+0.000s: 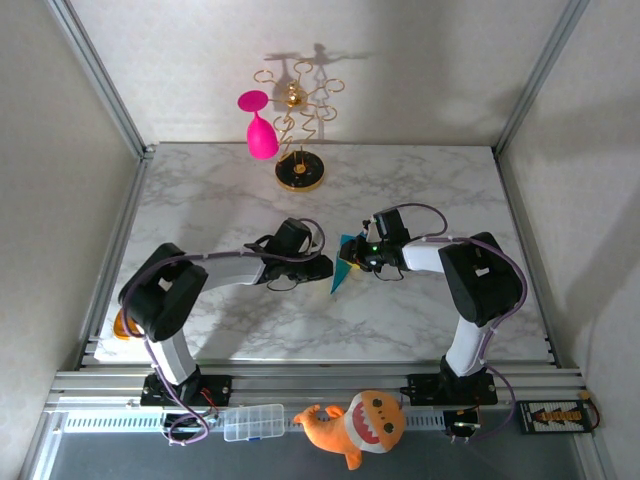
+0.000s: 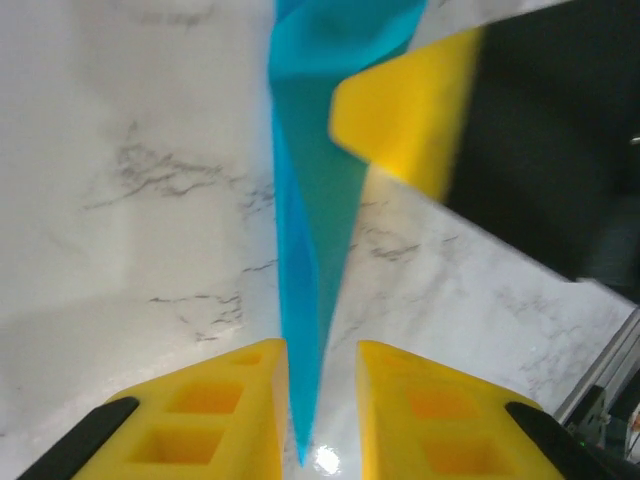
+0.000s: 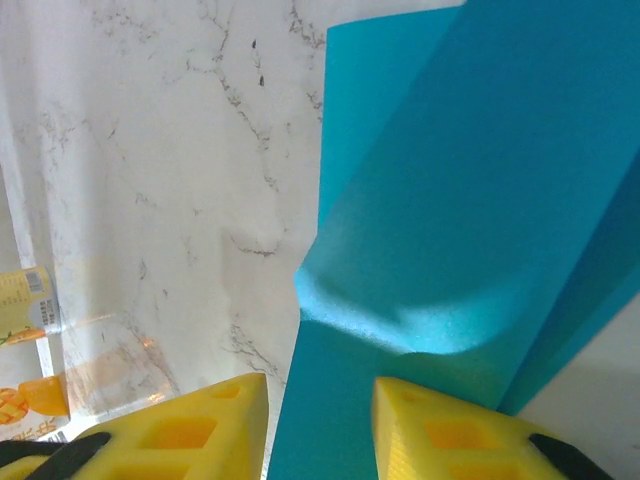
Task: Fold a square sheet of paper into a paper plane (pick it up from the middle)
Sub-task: Fold the wing for the fifth time at the center of the table.
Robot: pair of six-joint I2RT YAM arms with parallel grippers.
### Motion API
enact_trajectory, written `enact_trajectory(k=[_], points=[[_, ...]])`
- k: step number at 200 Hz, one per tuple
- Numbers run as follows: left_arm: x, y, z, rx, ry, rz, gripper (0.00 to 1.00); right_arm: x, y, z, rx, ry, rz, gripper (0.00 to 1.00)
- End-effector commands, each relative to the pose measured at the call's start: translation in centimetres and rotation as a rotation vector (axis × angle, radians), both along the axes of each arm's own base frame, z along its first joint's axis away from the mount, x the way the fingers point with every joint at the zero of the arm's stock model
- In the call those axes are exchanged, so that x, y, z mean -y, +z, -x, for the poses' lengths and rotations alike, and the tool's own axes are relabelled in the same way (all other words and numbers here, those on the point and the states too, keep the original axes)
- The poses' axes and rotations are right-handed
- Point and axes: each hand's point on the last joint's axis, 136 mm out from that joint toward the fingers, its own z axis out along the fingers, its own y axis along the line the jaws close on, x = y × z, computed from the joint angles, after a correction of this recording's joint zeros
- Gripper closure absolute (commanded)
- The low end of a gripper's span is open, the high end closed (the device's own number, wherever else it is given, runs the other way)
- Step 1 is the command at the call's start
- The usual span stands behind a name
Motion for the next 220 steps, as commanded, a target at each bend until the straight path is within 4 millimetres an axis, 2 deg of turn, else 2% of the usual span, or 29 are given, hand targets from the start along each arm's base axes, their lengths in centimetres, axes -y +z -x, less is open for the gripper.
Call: enact_trajectory(k=[1, 21, 64, 109, 220], points=[[0.6, 2.7, -1.2, 0.061, 0.024, 0.043, 0.78, 1.0, -1.9, 0.2, -0.045, -0.028, 0.076, 0.67], [2.3, 3.0, -1.0, 0.053, 0.003, 0.102, 0.83, 1.0, -2.1, 0.2, -0.052, -0.032, 0.077, 0.68], [4.2, 0.5, 0.0, -0.01, -0.031, 0.102, 0.87, 1.0, -2.3, 0.3, -0.063, -0.032, 0.081, 0.7], [4.0, -1.8, 0.8, -0.061, -0.033, 0.077, 0.87, 1.0, -2.3, 0.3, -0.064, -0.032, 0.082, 0.71], [4.3, -3.8, 2.4, -0.109, -0.046, 0.054, 0.87, 1.1, -2.6, 0.4, -0.076, -0.036, 0.084, 0.71]])
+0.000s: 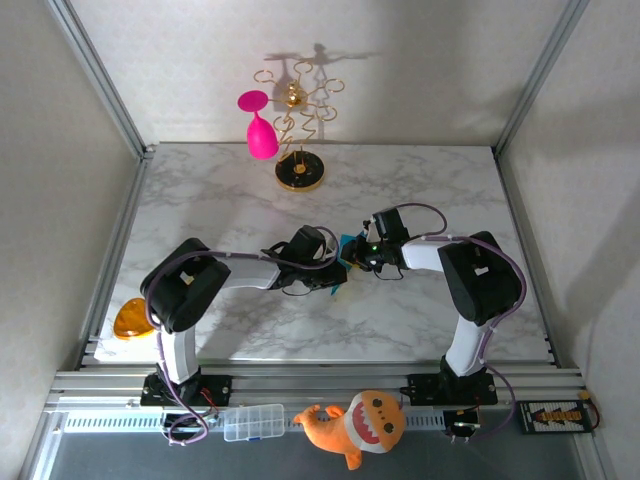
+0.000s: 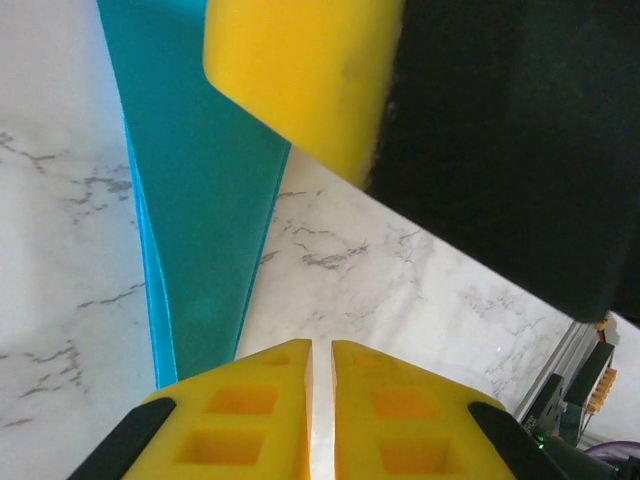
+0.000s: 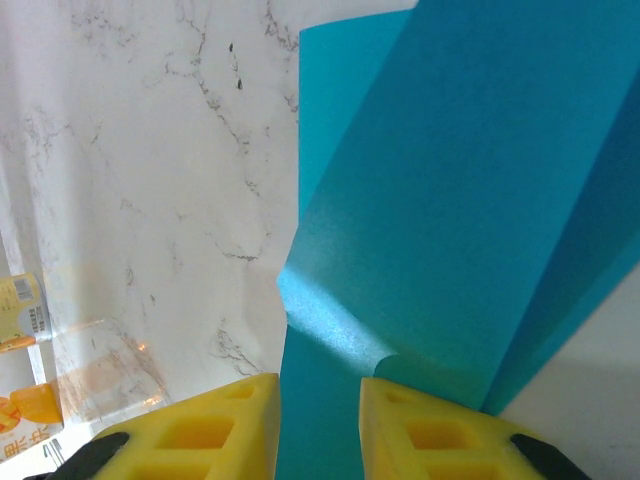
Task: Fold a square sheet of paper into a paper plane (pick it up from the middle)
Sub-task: Fold the wing for the fifth time at the center of the table.
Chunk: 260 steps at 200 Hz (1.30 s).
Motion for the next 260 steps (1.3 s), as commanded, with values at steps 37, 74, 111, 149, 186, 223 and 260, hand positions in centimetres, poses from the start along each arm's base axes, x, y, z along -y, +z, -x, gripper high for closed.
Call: enact_trajectory(k=[37, 74, 111, 149, 186, 223, 260], points=[[-0.2, -2.1, 1.2, -0.039, -0.011, -0.04, 0.87, 0.9, -2.4, 0.5, -0.063, -0.027, 0.068, 0.72], [-0.1, -2.2, 1.3, -0.035, -0.008, -0.05, 0.87, 1.0, -2.4, 0.5, -0.063, -0.029, 0.068, 0.72], [-0.2, -2.7, 1.5, -0.04, -0.01, -0.068, 0.87, 1.0, -2.4, 0.5, -0.062, -0.03, 0.069, 0.71], [-0.5, -3.5, 1.9, -0.046, -0.014, -0.099, 0.87, 1.0, -2.5, 0.6, -0.067, -0.031, 0.074, 0.71], [-1.0, -4.7, 2.4, -0.058, -0.008, -0.131, 0.87, 1.2, -2.6, 0.6, -0.07, -0.039, 0.078, 0.71], [-2.4, -6.0, 3.4, -0.071, 0.004, -0.164, 0.88, 1.3, -2.6, 0.5, -0.072, -0.046, 0.082, 0.72], [-3.0, -5.5, 4.2, -0.054, 0.006, -0.143, 0.88, 1.6, -3.2, 0.6, -0.088, -0.056, 0.106, 0.72]])
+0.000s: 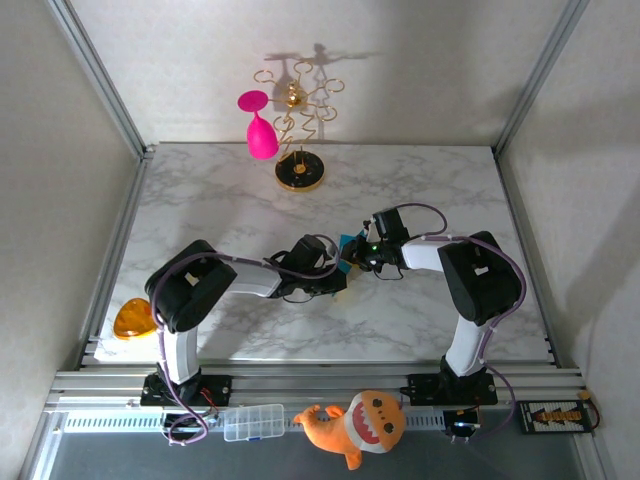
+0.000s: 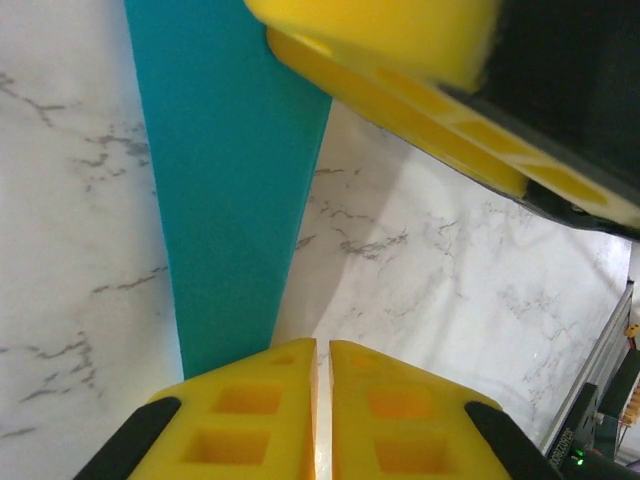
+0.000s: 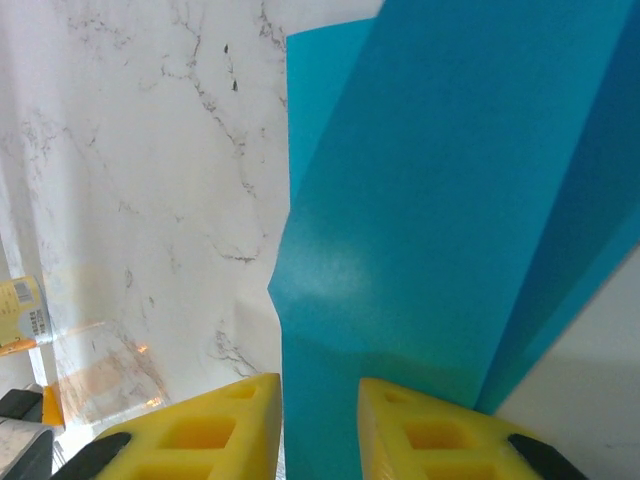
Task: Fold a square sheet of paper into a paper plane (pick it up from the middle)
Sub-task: Fold the wing for the fifth time at the center of the table.
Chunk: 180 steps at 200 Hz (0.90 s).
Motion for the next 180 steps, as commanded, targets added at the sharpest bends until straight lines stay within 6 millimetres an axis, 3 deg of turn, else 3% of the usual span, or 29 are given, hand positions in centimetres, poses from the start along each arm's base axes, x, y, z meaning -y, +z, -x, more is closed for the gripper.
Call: enact_trajectory(k=[1, 51, 121, 150, 180], points=[[-2.9, -3.7, 3.3, -0.098, 0.001, -0.129, 0.88, 1.6, -3.1, 0.6, -0.079, -0.049, 0.104, 0.72], [-2.9, -2.8, 4.5, -0.069, -0.042, -0.136, 0.9, 2.2, -4.3, 0.7, -0.112, -0.069, 0.141, 0.74], [-4.0, -2.7, 6.3, -0.048, -0.133, -0.26, 0.93, 2.3, -4.2, 0.7, -0.114, -0.078, 0.147, 0.74], [-3.5, -0.4, 5.0, 0.022, -0.14, -0.273, 0.93, 2.3, -4.3, 0.8, -0.117, -0.08, 0.148, 0.74], [-2.5, 4.4, 2.2, 0.122, -0.074, -0.171, 0.91, 2.2, -4.0, 0.7, -0.112, -0.08, 0.142, 0.74]])
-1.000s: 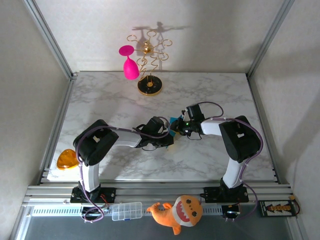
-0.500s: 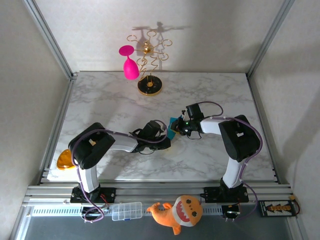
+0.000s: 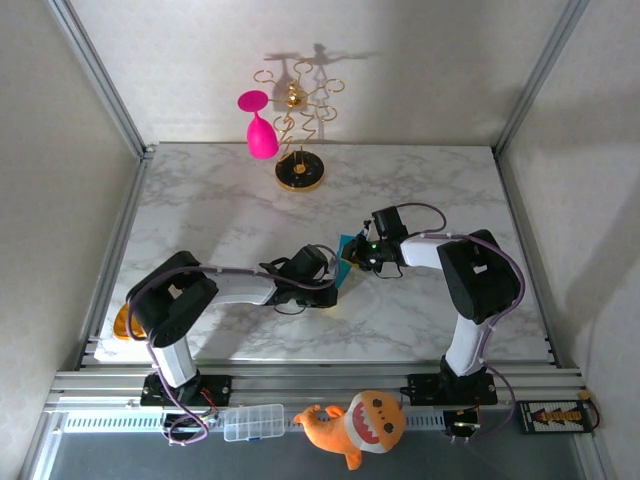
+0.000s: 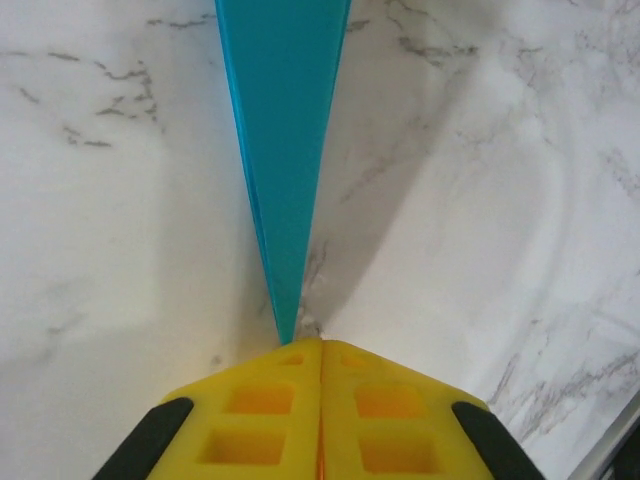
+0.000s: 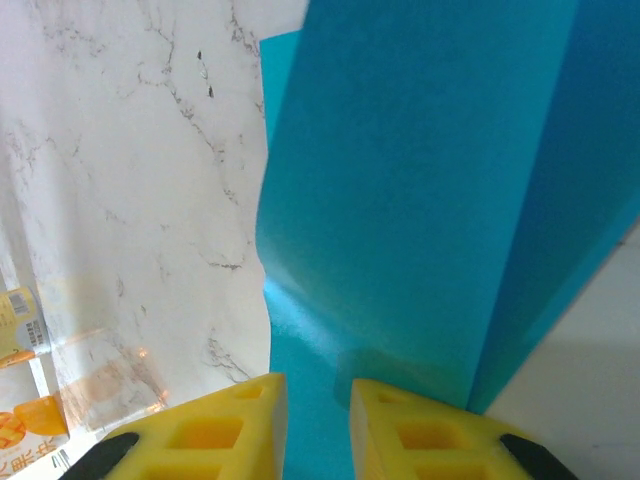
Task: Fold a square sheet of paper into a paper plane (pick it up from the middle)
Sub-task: Fold the wing for the fifth time at the center of the table.
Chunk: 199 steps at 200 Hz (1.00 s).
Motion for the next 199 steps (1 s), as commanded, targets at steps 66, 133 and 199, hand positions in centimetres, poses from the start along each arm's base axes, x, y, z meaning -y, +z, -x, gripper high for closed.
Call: enact_trajectory(k=[66, 133, 199], points=[[0.9, 4.1, -5.7, 0.072, 0.168, 0.151, 0.93, 2.2, -3.7, 0.9, -0.07, -0.059, 0.122, 0.75], [1.5, 0.7, -4.8, 0.007, 0.154, 0.101, 0.96, 1.8, -3.0, 0.6, -0.059, -0.053, 0.103, 0.75], [-0.2, -2.6, -3.6, -0.031, 0.154, -0.025, 0.99, 0.9, 0.2, -0.6, 0.014, -0.046, 0.054, 0.75]])
